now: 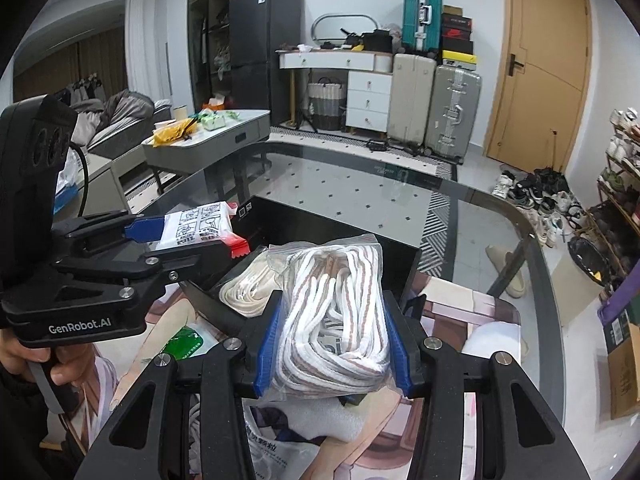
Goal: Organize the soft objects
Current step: 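Lower the rope bundle and packet into the black box and open both grippers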
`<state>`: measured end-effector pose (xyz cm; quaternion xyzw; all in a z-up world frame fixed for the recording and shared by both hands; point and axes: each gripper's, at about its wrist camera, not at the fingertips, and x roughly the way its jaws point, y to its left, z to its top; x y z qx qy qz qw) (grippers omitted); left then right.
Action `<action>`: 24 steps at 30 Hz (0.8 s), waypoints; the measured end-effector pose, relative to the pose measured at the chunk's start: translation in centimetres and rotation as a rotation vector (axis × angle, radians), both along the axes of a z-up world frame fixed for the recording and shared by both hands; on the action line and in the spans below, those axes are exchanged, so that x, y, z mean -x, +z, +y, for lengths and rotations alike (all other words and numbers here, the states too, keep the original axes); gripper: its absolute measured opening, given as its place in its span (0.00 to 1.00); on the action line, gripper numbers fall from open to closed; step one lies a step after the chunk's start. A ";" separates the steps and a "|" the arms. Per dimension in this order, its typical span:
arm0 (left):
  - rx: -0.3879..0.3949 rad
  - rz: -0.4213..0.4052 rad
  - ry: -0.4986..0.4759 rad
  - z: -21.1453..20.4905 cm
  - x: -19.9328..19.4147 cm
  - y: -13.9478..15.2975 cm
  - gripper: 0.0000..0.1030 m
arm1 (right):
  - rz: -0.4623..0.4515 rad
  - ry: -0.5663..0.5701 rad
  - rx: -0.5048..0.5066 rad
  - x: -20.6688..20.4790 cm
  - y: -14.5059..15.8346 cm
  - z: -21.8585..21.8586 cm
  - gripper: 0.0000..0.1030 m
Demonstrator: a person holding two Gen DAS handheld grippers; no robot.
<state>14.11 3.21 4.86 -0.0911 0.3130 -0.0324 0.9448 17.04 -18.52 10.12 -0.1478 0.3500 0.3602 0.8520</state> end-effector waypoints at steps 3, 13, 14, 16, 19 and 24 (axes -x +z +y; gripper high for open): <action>0.000 0.000 0.004 0.2 -0.2 -0.1 0.55 | 0.012 0.035 0.016 -0.9 -0.3 0.7 0.45; -0.009 0.017 -0.009 0.1 -1.0 -0.7 0.55 | 0.074 0.103 0.043 -3.2 -1.9 2.2 0.45; -0.011 0.019 -0.010 0.0 -1.1 -0.8 0.55 | 0.078 0.108 0.047 -3.4 -2.1 2.4 0.45; -0.016 0.022 -0.012 0.0 -1.1 -0.9 0.55 | 0.083 0.122 0.057 -3.9 -2.3 2.9 0.45; -0.022 0.028 -0.015 -0.1 -1.3 -1.1 0.55 | 0.075 0.158 0.083 -4.4 -2.6 3.6 0.45; -0.020 0.035 -0.020 -0.2 -1.5 -1.3 0.55 | 0.021 0.163 0.150 -4.9 -3.0 4.2 0.46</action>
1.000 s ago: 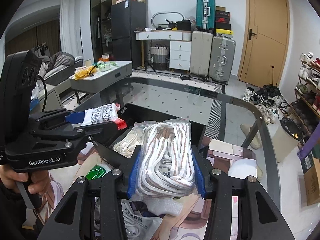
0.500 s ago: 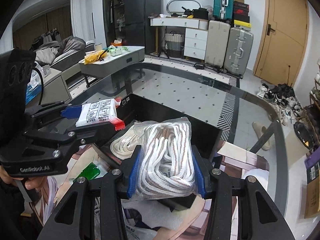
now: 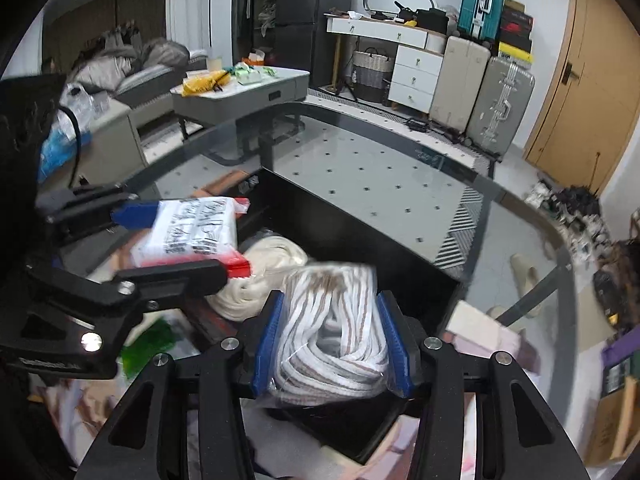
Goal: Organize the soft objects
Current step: 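Lower the rope bundle and packet into the black box and open both grippers, then move both grippers back toward the remaining items on the mat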
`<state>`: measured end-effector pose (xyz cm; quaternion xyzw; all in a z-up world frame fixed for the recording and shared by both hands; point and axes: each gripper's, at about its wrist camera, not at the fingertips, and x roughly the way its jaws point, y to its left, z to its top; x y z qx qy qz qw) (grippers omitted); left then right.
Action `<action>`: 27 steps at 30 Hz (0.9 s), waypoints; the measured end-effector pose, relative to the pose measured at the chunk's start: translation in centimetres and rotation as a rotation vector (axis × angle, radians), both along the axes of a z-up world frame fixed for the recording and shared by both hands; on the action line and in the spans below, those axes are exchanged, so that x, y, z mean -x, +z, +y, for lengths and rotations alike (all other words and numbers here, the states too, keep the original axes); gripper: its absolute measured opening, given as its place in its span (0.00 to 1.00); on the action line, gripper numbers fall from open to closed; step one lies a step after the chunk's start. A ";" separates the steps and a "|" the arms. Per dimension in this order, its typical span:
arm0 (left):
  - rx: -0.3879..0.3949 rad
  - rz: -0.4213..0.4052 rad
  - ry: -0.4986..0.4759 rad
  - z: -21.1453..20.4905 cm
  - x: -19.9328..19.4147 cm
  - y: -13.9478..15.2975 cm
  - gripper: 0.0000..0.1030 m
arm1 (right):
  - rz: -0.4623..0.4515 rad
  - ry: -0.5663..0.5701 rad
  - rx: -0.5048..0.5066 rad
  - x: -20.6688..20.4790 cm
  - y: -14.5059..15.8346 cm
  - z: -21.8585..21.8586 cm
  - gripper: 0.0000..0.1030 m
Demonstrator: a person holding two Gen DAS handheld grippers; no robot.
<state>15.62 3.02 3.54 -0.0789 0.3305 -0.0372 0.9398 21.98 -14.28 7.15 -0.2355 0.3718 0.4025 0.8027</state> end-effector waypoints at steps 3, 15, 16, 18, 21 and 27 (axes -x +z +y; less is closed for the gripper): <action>-0.003 0.004 -0.006 -0.1 -0.2 -0.1 0.55 | -0.027 -0.005 0.002 0.2 0.1 -0.4 0.47; -0.050 0.010 -0.026 -1.2 -0.2 -0.6 0.64 | -0.182 -0.056 -0.013 4.4 1.2 -2.5 0.56; -0.048 0.012 -0.031 -1.3 -0.1 -0.5 0.65 | -0.180 -0.069 -0.025 4.7 1.4 -3.0 0.61; -0.034 0.004 -0.038 -1.3 0.4 -0.3 0.72 | -0.180 -0.093 -0.051 5.2 1.7 -3.8 0.71; -0.021 -0.016 -0.041 -1.2 1.5 0.3 0.84 | -0.178 -0.142 -0.111 6.0 2.3 -5.2 0.86; -0.013 -0.057 0.022 -0.6 3.9 1.1 1.00 | -0.120 -0.257 -0.213 7.5 3.1 -8.3 0.99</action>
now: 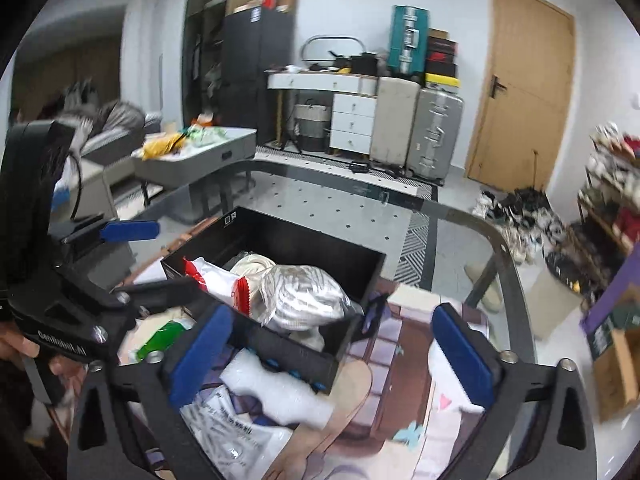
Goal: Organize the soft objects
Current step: 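Move both grippers back toward the remaining items on the mat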
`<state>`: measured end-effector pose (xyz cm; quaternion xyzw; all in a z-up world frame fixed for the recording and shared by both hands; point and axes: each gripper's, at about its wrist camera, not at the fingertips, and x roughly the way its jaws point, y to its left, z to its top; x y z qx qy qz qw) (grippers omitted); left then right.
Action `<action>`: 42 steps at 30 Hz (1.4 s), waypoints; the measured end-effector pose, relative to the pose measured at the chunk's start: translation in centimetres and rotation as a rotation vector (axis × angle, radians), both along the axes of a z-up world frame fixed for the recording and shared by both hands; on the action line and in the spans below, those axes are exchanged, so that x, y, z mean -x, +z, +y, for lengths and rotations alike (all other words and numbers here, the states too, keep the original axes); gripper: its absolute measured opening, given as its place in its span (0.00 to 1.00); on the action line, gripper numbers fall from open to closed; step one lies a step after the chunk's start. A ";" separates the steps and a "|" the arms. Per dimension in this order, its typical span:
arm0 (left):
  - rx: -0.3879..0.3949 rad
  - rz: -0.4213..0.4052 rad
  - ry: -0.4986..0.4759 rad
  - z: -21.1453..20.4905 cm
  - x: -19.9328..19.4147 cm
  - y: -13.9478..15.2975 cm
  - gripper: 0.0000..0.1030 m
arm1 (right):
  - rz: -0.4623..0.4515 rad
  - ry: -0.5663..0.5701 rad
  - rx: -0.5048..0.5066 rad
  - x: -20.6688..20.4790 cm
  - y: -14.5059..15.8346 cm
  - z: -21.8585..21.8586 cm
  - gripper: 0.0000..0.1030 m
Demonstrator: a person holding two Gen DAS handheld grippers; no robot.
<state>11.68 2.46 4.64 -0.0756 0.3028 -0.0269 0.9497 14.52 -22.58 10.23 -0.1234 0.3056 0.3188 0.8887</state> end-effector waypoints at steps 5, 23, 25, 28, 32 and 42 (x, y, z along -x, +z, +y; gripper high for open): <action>-0.031 -0.005 0.041 0.2 1.8 0.2 1.00 | 0.044 -0.044 -0.041 1.2 -0.4 -1.6 0.99; -0.078 0.082 0.056 -1.5 4.9 -3.7 1.00 | 0.123 -0.116 -0.020 4.6 -2.8 -4.7 1.00; -0.064 0.088 0.059 -1.3 5.1 -4.0 1.00 | 0.133 -0.119 -0.006 4.6 -3.0 -4.7 0.99; -0.049 0.100 0.057 -1.0 5.5 -4.4 1.00 | 0.156 -0.112 -0.009 4.3 -3.5 -4.6 1.00; -0.044 0.124 0.063 -0.8 5.5 -5.3 1.00 | 0.174 -0.104 0.007 4.2 -4.1 -4.4 1.00; -0.061 0.138 0.027 -1.4 5.8 -5.9 1.00 | 0.233 -0.037 0.050 4.2 -5.8 -3.1 1.00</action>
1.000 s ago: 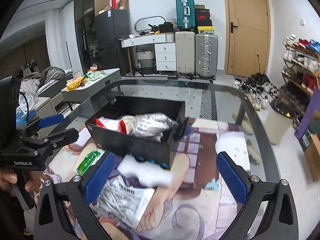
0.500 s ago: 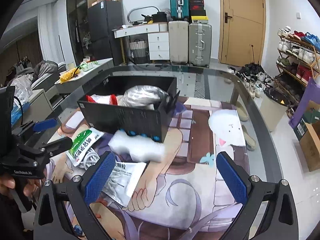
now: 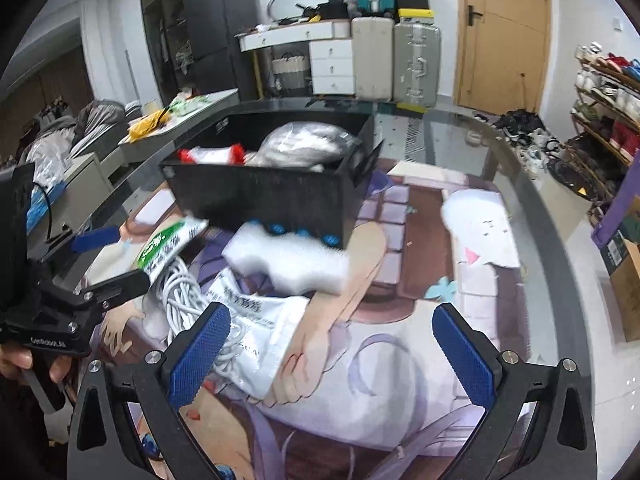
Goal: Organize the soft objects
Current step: 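Move both grippers back toward the remaining items on the mat, then grasp the green medicine packet with the left gripper while the right gripper grasps the white foam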
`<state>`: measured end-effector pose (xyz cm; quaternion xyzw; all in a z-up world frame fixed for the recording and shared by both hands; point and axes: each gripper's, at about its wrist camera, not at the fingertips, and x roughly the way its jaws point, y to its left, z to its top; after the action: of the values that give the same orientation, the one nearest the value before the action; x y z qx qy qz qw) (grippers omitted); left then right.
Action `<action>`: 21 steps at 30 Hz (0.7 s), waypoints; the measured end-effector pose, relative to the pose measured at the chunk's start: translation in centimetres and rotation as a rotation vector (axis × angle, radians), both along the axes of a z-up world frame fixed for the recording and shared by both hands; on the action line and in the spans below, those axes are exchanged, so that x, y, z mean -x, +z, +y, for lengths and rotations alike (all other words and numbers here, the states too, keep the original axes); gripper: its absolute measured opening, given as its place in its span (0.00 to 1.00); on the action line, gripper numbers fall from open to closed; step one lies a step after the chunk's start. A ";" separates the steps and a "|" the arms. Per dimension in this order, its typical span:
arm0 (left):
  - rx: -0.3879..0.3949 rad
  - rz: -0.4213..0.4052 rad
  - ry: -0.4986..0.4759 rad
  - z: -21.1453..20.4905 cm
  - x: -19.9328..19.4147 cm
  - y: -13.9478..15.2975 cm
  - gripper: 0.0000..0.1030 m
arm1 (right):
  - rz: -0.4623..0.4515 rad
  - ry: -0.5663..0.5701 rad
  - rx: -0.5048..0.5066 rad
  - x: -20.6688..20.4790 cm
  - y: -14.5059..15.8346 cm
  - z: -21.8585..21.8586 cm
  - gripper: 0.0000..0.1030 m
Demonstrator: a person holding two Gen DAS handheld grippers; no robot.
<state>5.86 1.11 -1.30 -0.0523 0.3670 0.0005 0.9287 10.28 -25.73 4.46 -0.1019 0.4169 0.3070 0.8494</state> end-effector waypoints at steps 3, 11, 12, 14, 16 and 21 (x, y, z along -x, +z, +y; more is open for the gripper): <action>0.005 -0.002 -0.010 -0.1 0.0 0.0 1.00 | 0.005 0.018 0.001 0.3 -0.2 0.4 1.00; 0.060 -0.005 -0.002 0.8 0.1 0.0 1.00 | 0.033 0.108 0.009 1.1 -0.8 1.3 0.99; 0.062 -0.005 -0.003 0.8 0.1 0.0 1.00 | 0.038 0.115 0.011 1.2 -0.9 1.4 0.99; 0.061 -0.003 -0.008 0.7 0.1 0.0 1.00 | 0.045 0.135 0.011 1.4 -1.0 1.6 1.00; 0.058 -0.001 -0.010 0.7 0.1 0.0 1.00 | 0.041 0.154 0.013 1.7 -1.0 1.7 1.00; 0.060 0.004 -0.011 0.6 -0.1 -0.2 1.00 | 0.037 0.126 -0.012 1.4 -0.6 1.2 0.99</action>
<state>5.92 1.75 -1.46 -0.0781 0.3691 -0.0157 0.9260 8.89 -24.50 3.89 -0.1168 0.4234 0.3641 0.8213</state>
